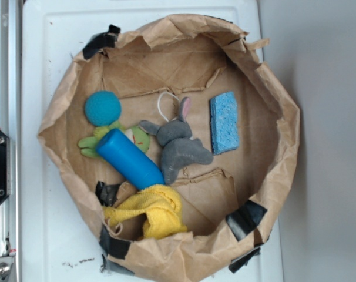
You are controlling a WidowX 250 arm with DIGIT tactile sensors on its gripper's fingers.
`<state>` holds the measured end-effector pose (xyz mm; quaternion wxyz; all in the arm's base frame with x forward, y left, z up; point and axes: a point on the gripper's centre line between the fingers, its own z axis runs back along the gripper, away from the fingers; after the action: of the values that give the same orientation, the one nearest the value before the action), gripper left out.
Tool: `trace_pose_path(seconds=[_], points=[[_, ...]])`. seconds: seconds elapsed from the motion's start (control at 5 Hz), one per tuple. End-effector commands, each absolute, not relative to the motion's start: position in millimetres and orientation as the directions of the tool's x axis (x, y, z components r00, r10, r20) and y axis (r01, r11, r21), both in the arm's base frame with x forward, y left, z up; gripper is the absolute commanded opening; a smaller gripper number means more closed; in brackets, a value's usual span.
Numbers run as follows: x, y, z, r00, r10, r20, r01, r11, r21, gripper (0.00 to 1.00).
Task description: Grab the blue sponge.
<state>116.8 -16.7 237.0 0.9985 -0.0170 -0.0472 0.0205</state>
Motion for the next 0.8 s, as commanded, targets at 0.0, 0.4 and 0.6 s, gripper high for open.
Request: trace_pose_path(seconds=[0.0,0.4,0.6], points=[[117,-17,237,0.995,0.043,0.094,-0.039,0.999,-0.036,1.0],[197,-29,236,0.982,0.122,0.147,-0.121,0.993,-0.011,1.0],[213,-21,231,0.969,0.175,0.174,-0.174,0.984,-0.025,1.0]])
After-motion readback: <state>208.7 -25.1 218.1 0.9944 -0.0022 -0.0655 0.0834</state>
